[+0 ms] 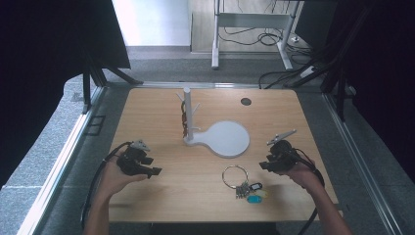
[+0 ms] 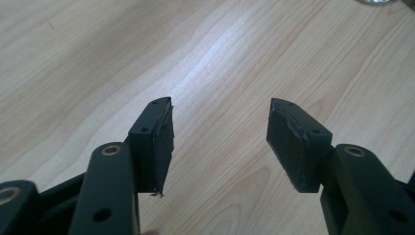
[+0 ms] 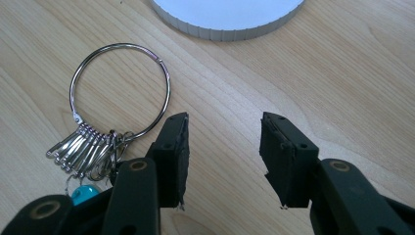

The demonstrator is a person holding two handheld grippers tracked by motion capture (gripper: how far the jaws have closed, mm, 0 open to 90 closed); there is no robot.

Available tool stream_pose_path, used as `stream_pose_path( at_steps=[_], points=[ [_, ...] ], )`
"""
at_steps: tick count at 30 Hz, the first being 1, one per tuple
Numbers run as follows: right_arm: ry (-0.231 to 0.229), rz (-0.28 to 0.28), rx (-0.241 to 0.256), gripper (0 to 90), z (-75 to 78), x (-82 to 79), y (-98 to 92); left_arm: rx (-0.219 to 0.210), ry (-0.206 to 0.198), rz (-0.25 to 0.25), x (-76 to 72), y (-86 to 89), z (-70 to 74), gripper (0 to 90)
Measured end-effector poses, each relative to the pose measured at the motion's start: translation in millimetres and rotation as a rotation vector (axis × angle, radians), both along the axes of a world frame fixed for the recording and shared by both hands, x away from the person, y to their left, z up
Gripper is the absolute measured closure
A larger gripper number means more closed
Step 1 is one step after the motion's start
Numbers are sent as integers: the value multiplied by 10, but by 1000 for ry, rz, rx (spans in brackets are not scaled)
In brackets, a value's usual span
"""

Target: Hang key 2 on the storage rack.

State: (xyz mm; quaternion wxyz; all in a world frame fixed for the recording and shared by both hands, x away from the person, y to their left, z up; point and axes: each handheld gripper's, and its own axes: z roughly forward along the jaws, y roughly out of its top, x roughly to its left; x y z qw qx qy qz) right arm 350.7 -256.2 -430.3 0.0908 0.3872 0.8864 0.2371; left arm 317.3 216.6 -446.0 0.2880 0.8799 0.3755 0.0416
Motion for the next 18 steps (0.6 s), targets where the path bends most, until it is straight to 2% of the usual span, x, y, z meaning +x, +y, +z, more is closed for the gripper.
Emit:
stream_pose_path(
  at_steps=[5, 10, 18],
  points=[
    [49, 23, -37, 566, -44, 34, 137, 5, -5, 2, 30, -28, -7, 432],
    [90, 44, -87, 583, -133, 67, 279, 36, 7, -9, 15, -37, -72, 429],
    [131, 70, -132, 600, -204, 130, 509, 18, -2, 1, -4, 4, -65, 428]
  ],
)
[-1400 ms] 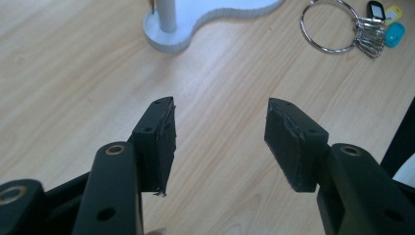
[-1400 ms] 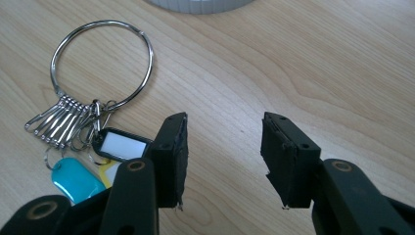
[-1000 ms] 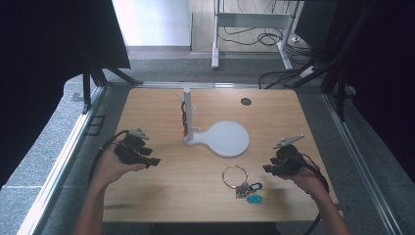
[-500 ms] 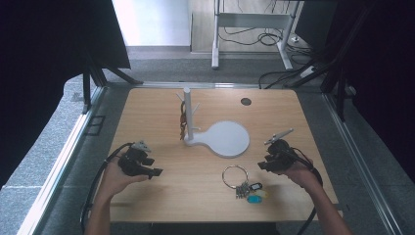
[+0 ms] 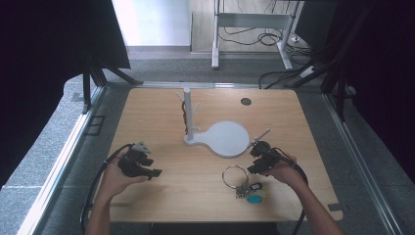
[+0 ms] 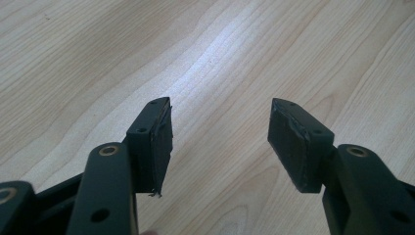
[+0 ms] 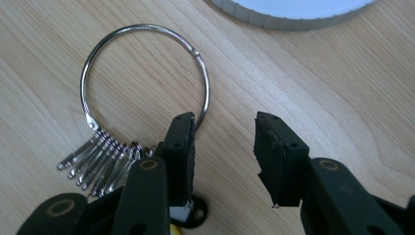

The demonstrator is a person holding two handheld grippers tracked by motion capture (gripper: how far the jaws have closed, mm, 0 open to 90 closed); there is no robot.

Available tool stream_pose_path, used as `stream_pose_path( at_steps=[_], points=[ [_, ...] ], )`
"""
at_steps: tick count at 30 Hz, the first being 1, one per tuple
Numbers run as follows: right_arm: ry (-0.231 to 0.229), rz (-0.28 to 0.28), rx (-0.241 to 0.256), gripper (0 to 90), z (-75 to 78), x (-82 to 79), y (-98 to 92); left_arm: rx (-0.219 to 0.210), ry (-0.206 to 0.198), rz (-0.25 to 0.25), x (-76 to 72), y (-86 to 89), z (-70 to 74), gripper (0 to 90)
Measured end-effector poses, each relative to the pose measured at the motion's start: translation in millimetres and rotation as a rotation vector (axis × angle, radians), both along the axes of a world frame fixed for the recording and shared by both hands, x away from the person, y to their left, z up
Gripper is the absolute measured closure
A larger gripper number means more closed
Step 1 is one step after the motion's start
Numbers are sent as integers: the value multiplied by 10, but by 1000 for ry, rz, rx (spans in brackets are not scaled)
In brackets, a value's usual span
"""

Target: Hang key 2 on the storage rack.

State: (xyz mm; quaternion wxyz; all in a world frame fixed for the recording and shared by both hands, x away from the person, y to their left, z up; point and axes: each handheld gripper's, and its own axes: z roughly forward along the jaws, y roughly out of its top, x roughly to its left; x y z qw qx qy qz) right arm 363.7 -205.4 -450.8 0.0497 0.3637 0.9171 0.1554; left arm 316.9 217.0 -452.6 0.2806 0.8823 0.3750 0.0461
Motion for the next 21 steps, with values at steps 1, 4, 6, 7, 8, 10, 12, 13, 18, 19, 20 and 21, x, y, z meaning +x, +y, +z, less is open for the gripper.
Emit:
stream_pose_path(
  at_steps=[1, 4, 6, 7, 8, 10, 12, 13, 18, 19, 20, 21],
  points=[
    [7, 0, -2, 605, -9, 9, 25, -1, 2, -2, 1, 0, -3, 427],
    [21, 9, -19, 611, -39, 35, 86, 1, 1, -3, 0, 1, -8, 424],
    [28, 9, -23, 614, -59, 51, 117, -2, 1, -3, -1, 2, -10, 423],
    [32, 8, -24, 615, -65, 56, 127, -3, 2, -3, -2, 3, -11, 423],
    [35, 10, -28, 617, -75, 64, 143, -4, 2, -4, -3, 3, -12, 423],
    [37, 12, -38, 622, -89, 76, 169, -5, 1, -5, -5, 2, -11, 423],
    [43, 18, -48, 625, -100, 88, 203, 0, -2, -13, -8, 5, -9, 422],
    [43, 18, -58, 627, -102, 91, 219, 2, -5, -17, -10, 6, -7, 422],
    [49, 19, -79, 646, -132, 140, 282, -4, -9, -27, -19, 11, 0, 420],
    [48, 19, -85, 649, -143, 148, 294, -4, -9, -29, -19, 13, 1, 421],
    [51, 21, -90, 656, -150, 158, 306, -5, -9, -30, -19, 15, 2, 420],
    [52, 19, -94, 661, -156, 162, 318, -3, -8, -29, -19, 22, 7, 419]
  ],
)
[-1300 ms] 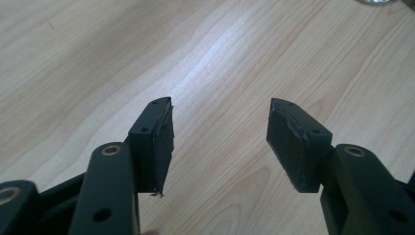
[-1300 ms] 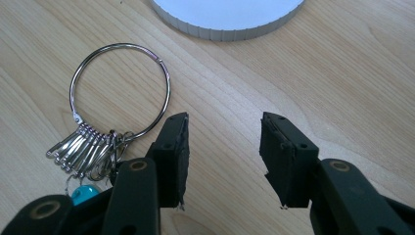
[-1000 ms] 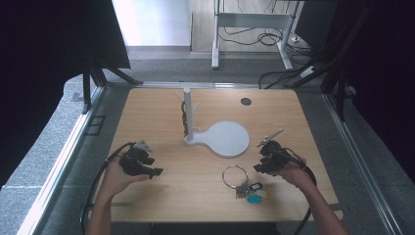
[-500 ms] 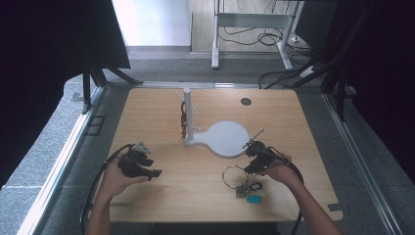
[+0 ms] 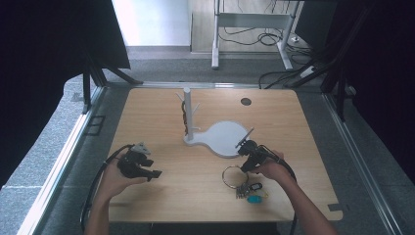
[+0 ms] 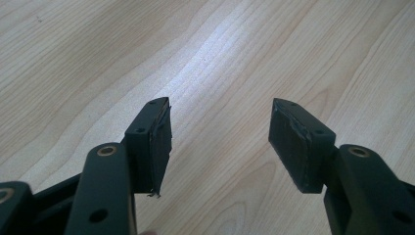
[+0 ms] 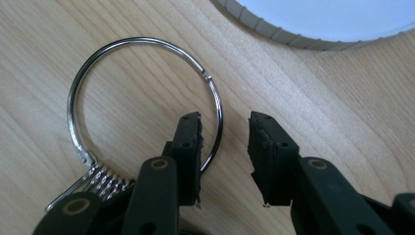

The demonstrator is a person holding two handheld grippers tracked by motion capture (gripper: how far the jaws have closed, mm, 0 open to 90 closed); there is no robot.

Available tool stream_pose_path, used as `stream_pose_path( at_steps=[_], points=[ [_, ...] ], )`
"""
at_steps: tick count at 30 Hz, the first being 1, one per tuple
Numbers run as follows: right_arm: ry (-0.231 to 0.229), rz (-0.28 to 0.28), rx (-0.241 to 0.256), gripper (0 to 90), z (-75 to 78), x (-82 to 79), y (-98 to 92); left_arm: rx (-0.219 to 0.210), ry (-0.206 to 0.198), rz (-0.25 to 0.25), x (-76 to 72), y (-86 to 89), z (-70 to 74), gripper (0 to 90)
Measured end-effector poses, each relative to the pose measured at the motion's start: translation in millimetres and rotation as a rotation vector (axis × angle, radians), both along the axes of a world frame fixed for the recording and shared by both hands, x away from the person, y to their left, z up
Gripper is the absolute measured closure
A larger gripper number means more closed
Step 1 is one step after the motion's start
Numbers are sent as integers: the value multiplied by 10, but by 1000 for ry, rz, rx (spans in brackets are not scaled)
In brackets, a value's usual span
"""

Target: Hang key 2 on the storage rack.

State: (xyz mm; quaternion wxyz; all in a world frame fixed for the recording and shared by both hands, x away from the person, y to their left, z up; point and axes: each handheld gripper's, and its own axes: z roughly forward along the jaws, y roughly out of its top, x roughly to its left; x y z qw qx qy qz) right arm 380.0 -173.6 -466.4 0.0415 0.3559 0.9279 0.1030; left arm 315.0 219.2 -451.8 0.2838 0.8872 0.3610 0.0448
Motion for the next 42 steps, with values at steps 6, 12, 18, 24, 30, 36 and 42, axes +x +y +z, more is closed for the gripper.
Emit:
stream_pose_path(
  at_steps=[6, 12, 18, 24, 30, 36, 42],
  points=[
    [0, 13, -39, 696, -41, 39, 82, -18, -6, 14, 0, 59, 13, 420],
    [26, 16, -67, 723, -90, 59, 126, -30, -7, 17, -16, 85, 15, 420],
    [39, 16, -70, 785, -101, 55, 151, -31, -7, 15, -15, 86, 15, 421],
    [63, 8, -46, 853, -108, 76, 131, -30, -5, 16, -10, 84, 10, 421],
    [60, 10, -41, 866, -109, 66, 132, -20, 2, 11, -6, 65, -4, 422],
    [52, 34, -84, 869, -95, 30, 156, -24, 3, 8, -11, 69, 0, 424],
    [-16, 44, -72, 871, 102, -27, 114, -29, 7, 12, -11, 93, -3, 426]
  ],
)
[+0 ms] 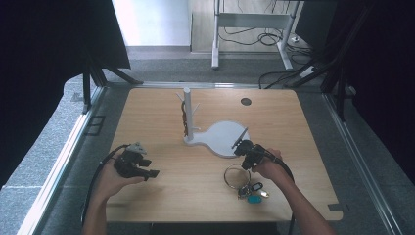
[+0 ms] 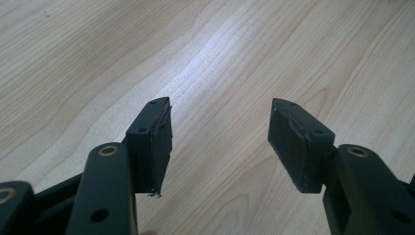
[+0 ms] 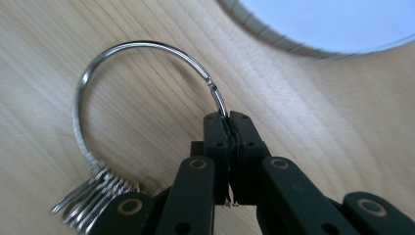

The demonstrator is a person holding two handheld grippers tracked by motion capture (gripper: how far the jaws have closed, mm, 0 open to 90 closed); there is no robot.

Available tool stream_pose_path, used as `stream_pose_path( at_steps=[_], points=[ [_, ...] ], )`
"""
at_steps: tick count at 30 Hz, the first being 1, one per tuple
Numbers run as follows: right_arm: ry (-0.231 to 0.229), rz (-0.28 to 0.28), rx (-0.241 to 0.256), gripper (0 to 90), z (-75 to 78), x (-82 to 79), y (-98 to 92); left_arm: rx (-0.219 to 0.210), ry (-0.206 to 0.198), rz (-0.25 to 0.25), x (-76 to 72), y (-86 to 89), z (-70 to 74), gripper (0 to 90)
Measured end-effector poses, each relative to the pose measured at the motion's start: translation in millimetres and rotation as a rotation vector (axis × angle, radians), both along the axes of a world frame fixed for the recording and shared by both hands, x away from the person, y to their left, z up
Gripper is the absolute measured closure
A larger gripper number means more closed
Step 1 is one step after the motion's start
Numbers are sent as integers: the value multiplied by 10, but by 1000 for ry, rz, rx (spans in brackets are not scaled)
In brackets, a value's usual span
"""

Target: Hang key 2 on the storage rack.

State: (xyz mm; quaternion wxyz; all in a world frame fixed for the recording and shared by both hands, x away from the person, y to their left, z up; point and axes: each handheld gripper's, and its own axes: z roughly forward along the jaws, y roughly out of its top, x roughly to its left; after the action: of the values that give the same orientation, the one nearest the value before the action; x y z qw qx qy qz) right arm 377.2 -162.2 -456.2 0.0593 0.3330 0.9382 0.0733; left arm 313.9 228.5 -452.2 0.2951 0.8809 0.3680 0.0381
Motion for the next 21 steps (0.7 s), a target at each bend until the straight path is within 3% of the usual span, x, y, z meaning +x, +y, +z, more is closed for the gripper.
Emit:
stream_pose_path(
  at_steps=[7, 21],
  points=[
    [-74, 14, 19, 873, 257, -76, -34, -5, 3, -3, 1, 1, -4, 427],
    [-144, 20, 51, 879, 585, -100, -104, -26, 10, 3, 11, 30, -27, 429]
  ],
)
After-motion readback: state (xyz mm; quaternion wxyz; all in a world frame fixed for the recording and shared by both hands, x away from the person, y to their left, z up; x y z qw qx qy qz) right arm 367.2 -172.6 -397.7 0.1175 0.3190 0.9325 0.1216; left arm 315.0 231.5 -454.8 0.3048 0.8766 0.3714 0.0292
